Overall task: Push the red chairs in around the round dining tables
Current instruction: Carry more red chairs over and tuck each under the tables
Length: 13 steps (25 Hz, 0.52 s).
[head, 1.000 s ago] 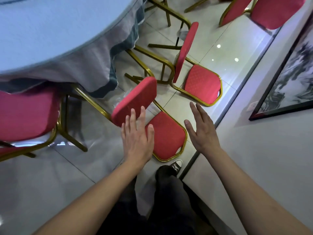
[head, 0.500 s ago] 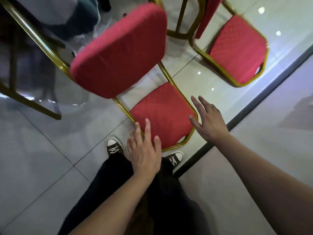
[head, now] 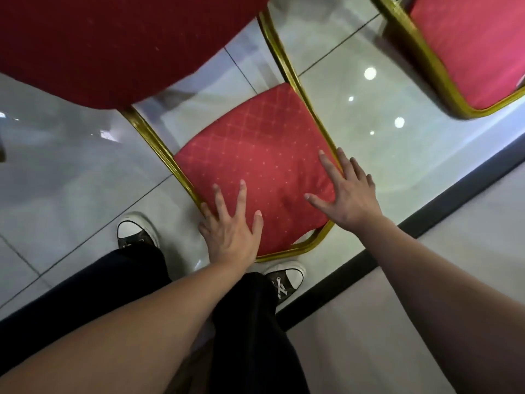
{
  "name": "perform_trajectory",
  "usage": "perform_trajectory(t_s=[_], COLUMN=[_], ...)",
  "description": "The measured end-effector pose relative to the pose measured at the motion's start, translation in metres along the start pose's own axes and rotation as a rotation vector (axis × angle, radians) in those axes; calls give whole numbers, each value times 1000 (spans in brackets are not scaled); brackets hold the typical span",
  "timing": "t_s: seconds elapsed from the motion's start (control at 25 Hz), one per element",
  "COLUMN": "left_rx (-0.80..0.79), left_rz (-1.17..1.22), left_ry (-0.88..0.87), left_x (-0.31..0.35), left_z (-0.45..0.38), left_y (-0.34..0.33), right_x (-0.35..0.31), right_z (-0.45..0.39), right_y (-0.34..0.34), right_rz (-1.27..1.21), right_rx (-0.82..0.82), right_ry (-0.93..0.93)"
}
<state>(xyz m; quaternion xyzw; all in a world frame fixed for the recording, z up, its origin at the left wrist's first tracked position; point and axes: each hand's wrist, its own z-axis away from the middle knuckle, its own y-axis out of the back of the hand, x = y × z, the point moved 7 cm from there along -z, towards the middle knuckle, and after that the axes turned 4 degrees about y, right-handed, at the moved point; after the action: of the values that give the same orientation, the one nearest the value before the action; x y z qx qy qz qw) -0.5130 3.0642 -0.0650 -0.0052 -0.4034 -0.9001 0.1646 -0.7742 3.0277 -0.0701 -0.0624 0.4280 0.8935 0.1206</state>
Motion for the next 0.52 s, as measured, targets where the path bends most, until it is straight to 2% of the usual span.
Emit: perform_trajectory(t_s=[0.24,0.52], left_rx=[-8,155], left_rz=[7,14], left_ry=[126,155], left_x=[-18,-42], left_z=[-49,-55], left_y=[-57,-61], right_x=[22,41], right_z=[-62,-85], right_y=[-40,-54], right_rz=[5,-90], right_rx=[25,24], right_ry=[21,24])
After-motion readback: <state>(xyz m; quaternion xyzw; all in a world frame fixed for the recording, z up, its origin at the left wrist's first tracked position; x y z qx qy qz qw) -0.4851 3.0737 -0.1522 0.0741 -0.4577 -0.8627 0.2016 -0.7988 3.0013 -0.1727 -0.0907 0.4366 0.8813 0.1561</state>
